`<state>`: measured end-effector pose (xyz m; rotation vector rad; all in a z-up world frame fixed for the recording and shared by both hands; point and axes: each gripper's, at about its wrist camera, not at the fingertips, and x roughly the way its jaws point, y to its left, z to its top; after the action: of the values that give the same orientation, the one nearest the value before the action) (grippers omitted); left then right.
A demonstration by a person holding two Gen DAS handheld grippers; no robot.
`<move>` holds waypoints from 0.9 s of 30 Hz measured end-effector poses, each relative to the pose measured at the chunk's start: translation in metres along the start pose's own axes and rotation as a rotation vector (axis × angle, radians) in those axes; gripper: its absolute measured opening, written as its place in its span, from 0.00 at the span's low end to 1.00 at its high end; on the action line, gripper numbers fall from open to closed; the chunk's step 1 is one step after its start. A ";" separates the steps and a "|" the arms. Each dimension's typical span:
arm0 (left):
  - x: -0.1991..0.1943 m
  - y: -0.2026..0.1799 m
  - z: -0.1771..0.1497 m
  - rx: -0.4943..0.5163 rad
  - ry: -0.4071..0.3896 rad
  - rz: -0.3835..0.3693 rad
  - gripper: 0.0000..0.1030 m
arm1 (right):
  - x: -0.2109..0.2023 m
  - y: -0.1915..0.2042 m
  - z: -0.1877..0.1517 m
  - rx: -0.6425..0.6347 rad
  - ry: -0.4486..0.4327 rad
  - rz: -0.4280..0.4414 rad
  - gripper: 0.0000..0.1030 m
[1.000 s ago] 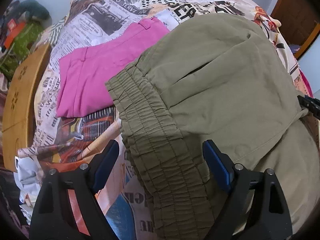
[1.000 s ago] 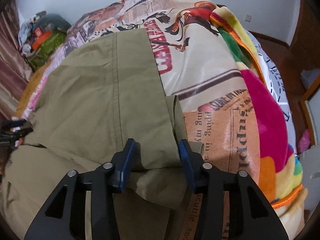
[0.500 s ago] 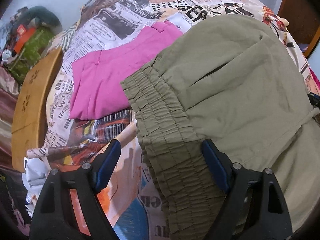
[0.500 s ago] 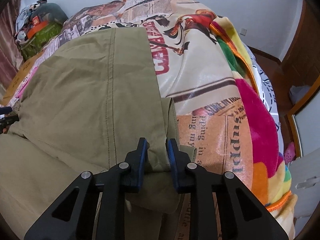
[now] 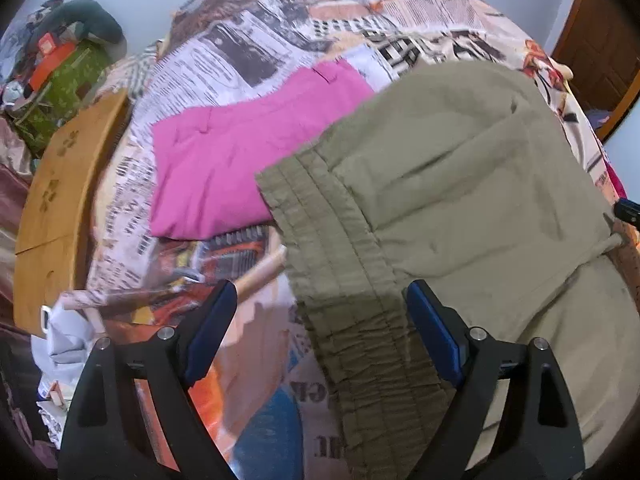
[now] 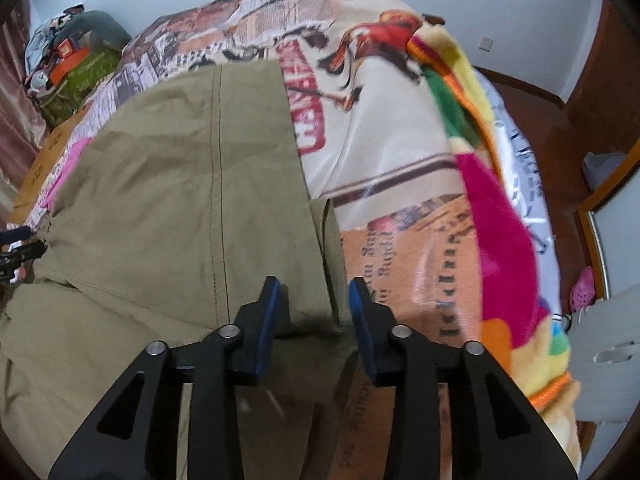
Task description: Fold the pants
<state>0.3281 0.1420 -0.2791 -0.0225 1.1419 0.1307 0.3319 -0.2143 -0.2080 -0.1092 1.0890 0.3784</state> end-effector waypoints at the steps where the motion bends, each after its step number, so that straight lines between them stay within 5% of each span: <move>1: -0.005 0.002 0.002 -0.001 -0.013 0.011 0.85 | -0.006 0.001 0.002 -0.001 -0.016 0.003 0.41; 10: -0.034 0.027 0.037 -0.073 -0.131 0.013 0.86 | -0.049 0.018 0.045 0.004 -0.194 0.037 0.57; 16: -0.033 0.046 0.062 -0.127 -0.162 0.033 0.89 | -0.049 0.033 0.078 -0.018 -0.257 0.051 0.58; 27: 0.039 0.059 0.080 -0.215 -0.025 -0.043 0.89 | 0.011 0.033 0.119 -0.013 -0.191 0.055 0.58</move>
<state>0.4093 0.2113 -0.2782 -0.2357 1.0978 0.2147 0.4248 -0.1487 -0.1594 -0.0533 0.9020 0.4368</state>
